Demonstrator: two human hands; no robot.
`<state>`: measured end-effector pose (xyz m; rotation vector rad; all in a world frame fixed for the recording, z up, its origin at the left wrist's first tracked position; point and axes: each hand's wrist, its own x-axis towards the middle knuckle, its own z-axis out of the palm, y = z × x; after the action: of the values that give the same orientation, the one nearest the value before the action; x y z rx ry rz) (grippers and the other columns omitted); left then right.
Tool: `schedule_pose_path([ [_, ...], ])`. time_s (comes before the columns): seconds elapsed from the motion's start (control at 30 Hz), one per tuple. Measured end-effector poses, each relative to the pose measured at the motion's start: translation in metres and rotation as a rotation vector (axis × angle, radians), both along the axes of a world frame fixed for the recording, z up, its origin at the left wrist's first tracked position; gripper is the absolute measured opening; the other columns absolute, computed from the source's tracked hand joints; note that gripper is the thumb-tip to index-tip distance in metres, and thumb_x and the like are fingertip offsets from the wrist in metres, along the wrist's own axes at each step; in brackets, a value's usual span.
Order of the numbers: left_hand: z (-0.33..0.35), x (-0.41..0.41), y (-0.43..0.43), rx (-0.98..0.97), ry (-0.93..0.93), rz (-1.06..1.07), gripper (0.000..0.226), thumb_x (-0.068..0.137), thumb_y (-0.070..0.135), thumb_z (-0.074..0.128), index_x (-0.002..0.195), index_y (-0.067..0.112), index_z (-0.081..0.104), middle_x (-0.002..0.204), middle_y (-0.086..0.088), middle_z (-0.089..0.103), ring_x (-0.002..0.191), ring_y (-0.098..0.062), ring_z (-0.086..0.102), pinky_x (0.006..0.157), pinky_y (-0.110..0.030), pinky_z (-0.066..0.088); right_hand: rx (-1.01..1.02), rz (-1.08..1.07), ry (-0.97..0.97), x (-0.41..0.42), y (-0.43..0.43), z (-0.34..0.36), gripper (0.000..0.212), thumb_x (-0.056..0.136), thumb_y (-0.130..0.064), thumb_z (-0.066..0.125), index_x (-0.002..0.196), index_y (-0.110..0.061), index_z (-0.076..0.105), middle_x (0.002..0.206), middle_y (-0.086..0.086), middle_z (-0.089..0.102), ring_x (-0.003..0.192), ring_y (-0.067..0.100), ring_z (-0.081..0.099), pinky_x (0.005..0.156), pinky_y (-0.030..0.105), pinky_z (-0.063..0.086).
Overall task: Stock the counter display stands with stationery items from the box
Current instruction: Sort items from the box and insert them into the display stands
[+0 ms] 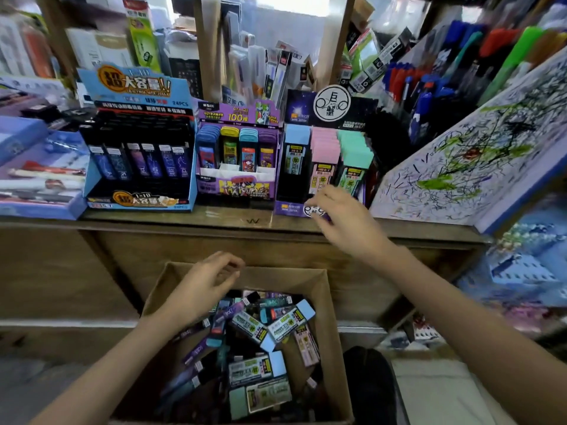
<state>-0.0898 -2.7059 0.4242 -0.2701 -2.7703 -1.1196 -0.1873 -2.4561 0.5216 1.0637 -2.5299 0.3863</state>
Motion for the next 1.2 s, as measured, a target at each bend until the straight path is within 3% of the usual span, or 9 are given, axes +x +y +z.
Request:
schedule_pose_path([
  [0.17,-0.072,0.030,-0.001,-0.013,-0.212,0.020,0.012,0.090,0.016,0.061,0.098,0.024,0.059,0.099,0.006,0.059,0.098,-0.007,0.058,0.082,-0.021,0.046,0.249,0.064,-0.410,0.048,0.000,-0.091,0.025,0.095,-0.023,0.051,0.116,-0.013,0.060,0.112,0.004,0.058,0.106,0.021,0.054,0.086,0.038,0.047],
  [0.3,-0.121,0.055,-0.007,-0.108,-0.438,0.021,0.024,0.088,0.018,0.064,0.110,0.009,0.058,0.105,-0.005,0.058,0.094,-0.011,0.053,0.082,-0.019,0.041,0.438,-0.007,-0.765,0.074,0.001,-0.168,0.025,0.094,-0.027,0.053,0.109,-0.009,0.061,0.108,0.010,0.062,0.098,0.025,0.059,0.083,0.042,0.049],
  [0.43,-0.149,0.076,-0.010,-0.074,-0.586,0.041,0.040,0.085,0.023,0.068,0.119,0.005,0.054,0.109,-0.005,0.056,0.092,-0.012,0.050,0.083,-0.021,0.041,0.338,-0.087,-1.056,0.097,0.003,-0.222,0.039,0.089,-0.032,0.062,0.123,-0.014,0.054,0.124,0.007,0.054,0.111,0.023,0.053,0.092,0.038,0.046],
  [0.6,-0.159,0.069,0.005,0.037,-0.580,0.027,0.045,0.083,0.026,0.070,0.122,0.011,0.053,0.121,-0.003,0.055,0.107,-0.012,0.052,0.078,-0.007,0.036,0.239,-0.241,-1.016,0.109,-0.005,-0.259,0.070,0.078,-0.033,0.075,0.137,-0.021,0.039,0.137,0.010,0.043,0.129,0.030,0.037,0.106,0.040,0.033],
  [0.7,-0.164,0.060,0.025,-0.007,-0.600,-0.036,0.051,0.084,0.031,0.070,0.126,0.010,0.051,0.124,-0.005,0.055,0.115,-0.017,0.051,0.088,-0.018,0.038,0.043,-0.327,-1.235,0.108,-0.009,-0.268,0.059,0.075,-0.022,0.077,0.126,-0.019,0.046,0.135,0.011,0.048,0.130,0.030,0.040,0.106,0.041,0.036],
  [0.83,-0.172,0.052,0.041,-0.105,-0.659,-0.080,0.057,0.080,0.038,0.072,0.125,0.012,0.050,0.120,-0.010,0.050,0.115,-0.022,0.046,0.091,-0.029,0.040,0.045,-0.330,-1.370,0.113,-0.008,-0.274,0.040,0.075,-0.018,0.077,0.093,-0.031,0.044,0.134,0.016,0.049,0.134,0.033,0.035,0.108,0.047,0.034],
  [0.93,-0.176,0.052,0.039,-0.138,-0.688,-0.070,0.052,0.080,0.037,0.072,0.120,0.010,0.052,0.114,-0.009,0.046,0.115,-0.025,0.045,0.083,-0.027,0.036,0.046,-0.342,-1.419,0.114,-0.010,-0.274,0.044,0.077,-0.016,0.074,0.108,-0.020,0.043,0.129,0.012,0.053,0.118,0.024,0.049,0.099,0.036,0.042],
  [1.07,-0.179,0.058,0.038,-0.158,-0.715,-0.085,0.060,0.089,0.033,0.062,0.138,0.004,0.042,0.140,-0.015,0.041,0.130,-0.027,0.039,0.097,-0.025,0.033,0.057,-0.313,-1.481,0.117,-0.012,-0.273,0.043,0.080,-0.014,0.072,0.115,-0.013,0.047,0.119,0.006,0.058,0.101,0.015,0.054,0.084,0.026,0.044],
  [1.2,-0.174,0.059,0.034,0.028,-0.645,0.014,0.025,0.095,0.024,0.054,0.111,0.005,0.051,0.104,-0.012,0.058,0.097,-0.025,0.057,0.067,-0.025,0.036,-0.041,-0.319,-1.427,0.113,-0.008,-0.269,0.029,0.080,-0.012,0.072,0.105,-0.012,0.059,0.098,-0.001,0.059,0.096,0.014,0.053,0.077,0.024,0.043],
])
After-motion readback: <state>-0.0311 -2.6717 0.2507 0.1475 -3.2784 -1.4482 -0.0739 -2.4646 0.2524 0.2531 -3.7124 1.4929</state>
